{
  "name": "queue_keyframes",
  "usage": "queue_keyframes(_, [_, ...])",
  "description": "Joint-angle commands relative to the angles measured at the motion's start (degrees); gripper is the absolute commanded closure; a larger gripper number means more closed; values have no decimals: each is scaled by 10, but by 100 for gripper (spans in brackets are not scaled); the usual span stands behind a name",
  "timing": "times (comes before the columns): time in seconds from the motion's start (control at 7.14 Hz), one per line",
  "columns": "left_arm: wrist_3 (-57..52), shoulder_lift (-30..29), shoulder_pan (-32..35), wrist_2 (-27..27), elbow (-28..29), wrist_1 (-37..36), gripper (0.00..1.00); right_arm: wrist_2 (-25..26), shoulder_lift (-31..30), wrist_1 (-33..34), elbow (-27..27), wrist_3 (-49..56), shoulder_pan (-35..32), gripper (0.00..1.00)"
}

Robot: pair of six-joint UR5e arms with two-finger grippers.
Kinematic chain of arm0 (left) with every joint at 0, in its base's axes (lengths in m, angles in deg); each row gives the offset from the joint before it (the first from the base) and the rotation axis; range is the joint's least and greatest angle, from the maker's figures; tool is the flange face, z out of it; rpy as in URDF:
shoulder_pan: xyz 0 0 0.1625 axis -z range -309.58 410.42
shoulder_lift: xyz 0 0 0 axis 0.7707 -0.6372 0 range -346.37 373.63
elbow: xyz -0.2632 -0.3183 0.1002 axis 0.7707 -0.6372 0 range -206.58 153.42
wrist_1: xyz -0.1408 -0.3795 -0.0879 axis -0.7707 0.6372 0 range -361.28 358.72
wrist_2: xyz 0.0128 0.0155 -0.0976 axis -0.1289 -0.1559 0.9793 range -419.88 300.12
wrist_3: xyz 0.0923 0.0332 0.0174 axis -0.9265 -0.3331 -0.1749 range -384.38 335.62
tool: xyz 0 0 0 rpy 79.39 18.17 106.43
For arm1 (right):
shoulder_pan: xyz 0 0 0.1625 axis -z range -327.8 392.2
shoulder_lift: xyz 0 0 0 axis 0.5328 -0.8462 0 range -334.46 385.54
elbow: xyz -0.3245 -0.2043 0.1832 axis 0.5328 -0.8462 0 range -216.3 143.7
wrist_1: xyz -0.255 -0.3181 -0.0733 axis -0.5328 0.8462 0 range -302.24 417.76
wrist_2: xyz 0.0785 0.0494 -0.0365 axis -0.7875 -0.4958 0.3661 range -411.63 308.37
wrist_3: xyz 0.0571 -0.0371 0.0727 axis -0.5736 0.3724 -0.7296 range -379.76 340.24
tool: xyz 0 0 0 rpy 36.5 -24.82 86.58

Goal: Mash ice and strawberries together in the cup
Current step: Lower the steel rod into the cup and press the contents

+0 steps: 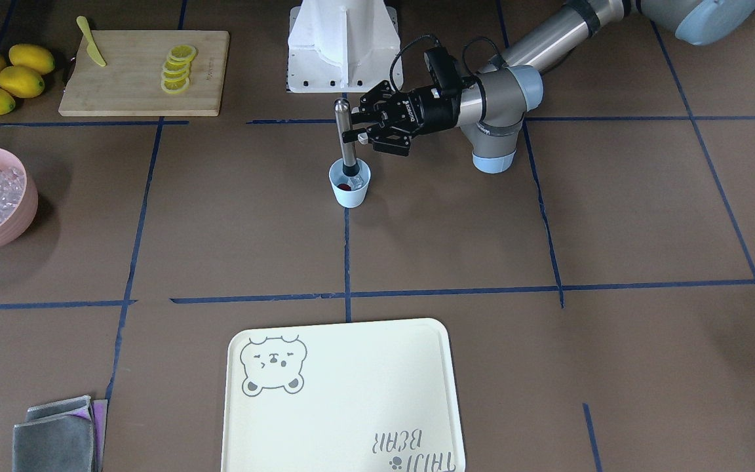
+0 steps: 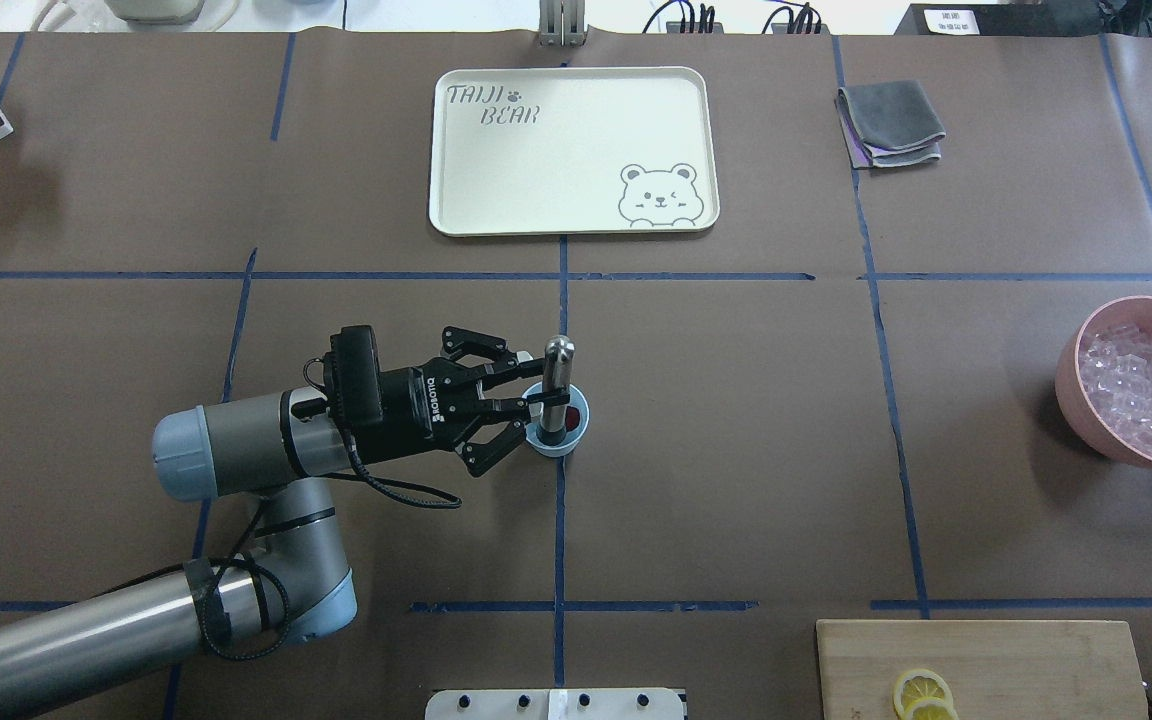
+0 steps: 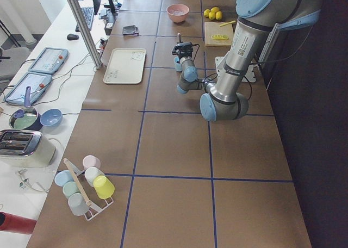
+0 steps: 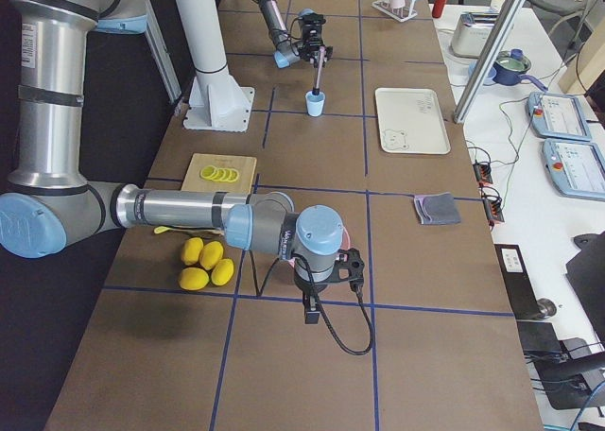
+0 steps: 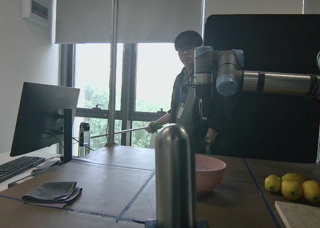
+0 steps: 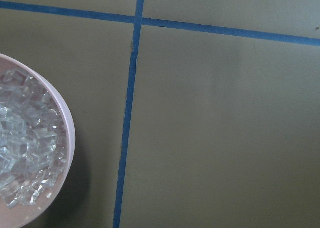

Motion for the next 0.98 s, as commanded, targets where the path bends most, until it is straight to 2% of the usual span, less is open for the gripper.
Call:
queue_keyframes(0.0, [-20, -1, -19, -20, 2, -1, 100, 0, 0, 0, -1, 0, 0, 0])
queue_keyframes(0.84, [-29, -4, -18, -29, 8, -1, 100, 0, 0, 0, -1, 0, 0, 0])
